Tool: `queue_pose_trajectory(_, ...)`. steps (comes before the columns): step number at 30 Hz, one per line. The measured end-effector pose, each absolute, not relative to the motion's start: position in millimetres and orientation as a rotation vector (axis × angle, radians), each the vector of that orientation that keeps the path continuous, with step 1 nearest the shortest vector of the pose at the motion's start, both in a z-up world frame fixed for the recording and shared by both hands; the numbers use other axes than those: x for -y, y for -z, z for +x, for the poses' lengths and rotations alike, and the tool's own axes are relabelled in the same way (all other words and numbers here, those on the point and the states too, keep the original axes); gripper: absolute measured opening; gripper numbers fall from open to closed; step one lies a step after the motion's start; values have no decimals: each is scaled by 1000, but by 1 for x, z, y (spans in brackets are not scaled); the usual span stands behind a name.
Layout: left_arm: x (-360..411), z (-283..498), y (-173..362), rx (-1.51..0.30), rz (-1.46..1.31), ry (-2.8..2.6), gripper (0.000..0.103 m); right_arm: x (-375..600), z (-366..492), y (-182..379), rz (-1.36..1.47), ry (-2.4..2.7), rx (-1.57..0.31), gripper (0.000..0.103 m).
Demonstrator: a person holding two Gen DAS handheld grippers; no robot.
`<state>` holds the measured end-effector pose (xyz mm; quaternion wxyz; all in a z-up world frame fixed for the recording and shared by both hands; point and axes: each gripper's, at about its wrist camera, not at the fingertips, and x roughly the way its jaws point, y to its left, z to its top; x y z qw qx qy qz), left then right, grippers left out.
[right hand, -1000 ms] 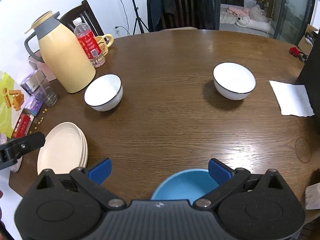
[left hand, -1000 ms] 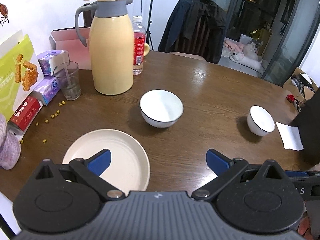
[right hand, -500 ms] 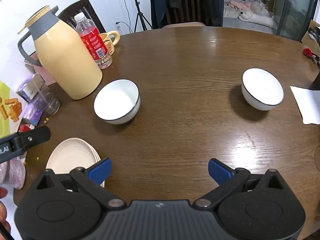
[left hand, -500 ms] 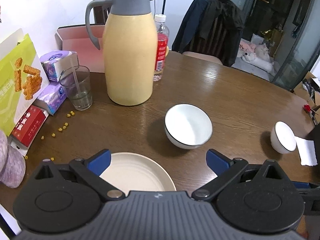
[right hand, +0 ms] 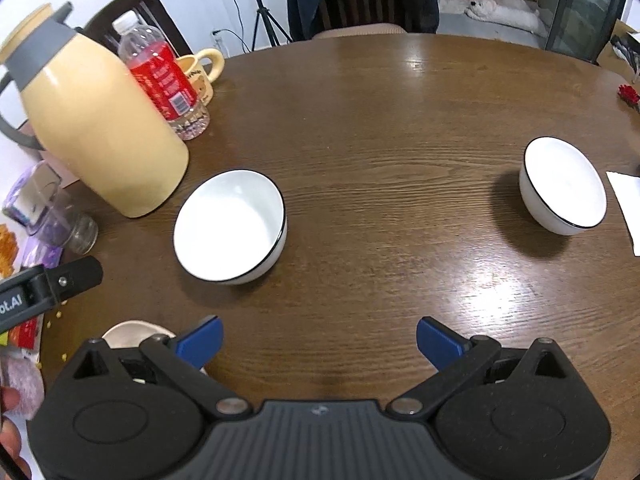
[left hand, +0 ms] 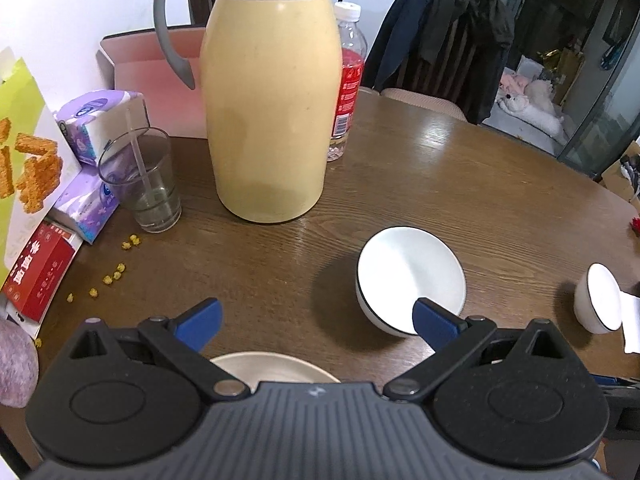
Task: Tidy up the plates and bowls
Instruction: 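Move both open grippers to the white bowl beside the thermos, then close both grippers on the rim of the white bowl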
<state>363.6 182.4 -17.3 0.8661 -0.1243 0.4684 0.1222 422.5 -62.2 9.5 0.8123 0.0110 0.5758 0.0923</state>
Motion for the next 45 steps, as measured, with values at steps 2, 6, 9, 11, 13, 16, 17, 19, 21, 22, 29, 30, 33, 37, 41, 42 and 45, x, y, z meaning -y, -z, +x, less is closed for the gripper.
queue_pose_trajectory(2,-186,371,21,-991,-261,-258,103,58,431,-4,25,-188,-1239,103)
queue_pose_trajectory(6,-191,384,29,-1005,-261,-264,103,50,443,5,18,-174,-1257,103)
queue_pose_trajectory(9,-194,394,35,-1015,-262,-270,103,45,451,11,8,-169,-1265,103)
queue_pose_trajectory(11,-197,400,39,-1023,-267,-276,103,42,457,15,3,-165,-1271,103)
queue_pose_trajectory(13,-200,406,44,-1030,-270,-280,103,39,463,19,-2,-159,-1277,103)
queue_pose_trajectory(16,-202,413,50,-1043,-270,-287,103,34,471,23,-11,-159,-1283,103)
queue_pose_trajectory(17,-203,415,52,-1047,-269,-291,103,33,473,25,-15,-158,-1283,103)
queue_pose_trajectory(19,-205,420,56,-1056,-271,-294,103,30,478,28,-23,-153,-1283,103)
queue_pose_trajectory(21,-207,425,60,-1066,-275,-297,103,28,484,33,-24,-150,-1285,102)
queue_pose_trajectory(22,-207,427,61,-1068,-276,-299,103,27,487,35,-23,-147,-1288,100)
queue_pose_trajectory(29,-201,442,71,-1077,-261,-278,103,22,501,48,-16,-155,-1284,86)
queue_pose_trajectory(30,-200,444,73,-1082,-259,-276,103,21,503,49,-15,-155,-1285,85)
queue_pose_trajectory(33,-198,449,80,-1097,-260,-270,97,21,508,54,-11,-159,-1284,75)
queue_pose_trajectory(37,-194,454,88,-1111,-267,-255,83,21,513,61,5,-168,-1295,59)
queue_pose_trajectory(41,-192,461,95,-1122,-275,-238,73,19,516,67,21,-183,-1303,45)
queue_pose_trajectory(42,-192,462,96,-1124,-281,-231,67,18,516,67,21,-191,-1303,42)
queue_pose_trajectory(45,-193,466,100,-1134,-304,-211,54,13,517,68,20,-215,-1300,29)
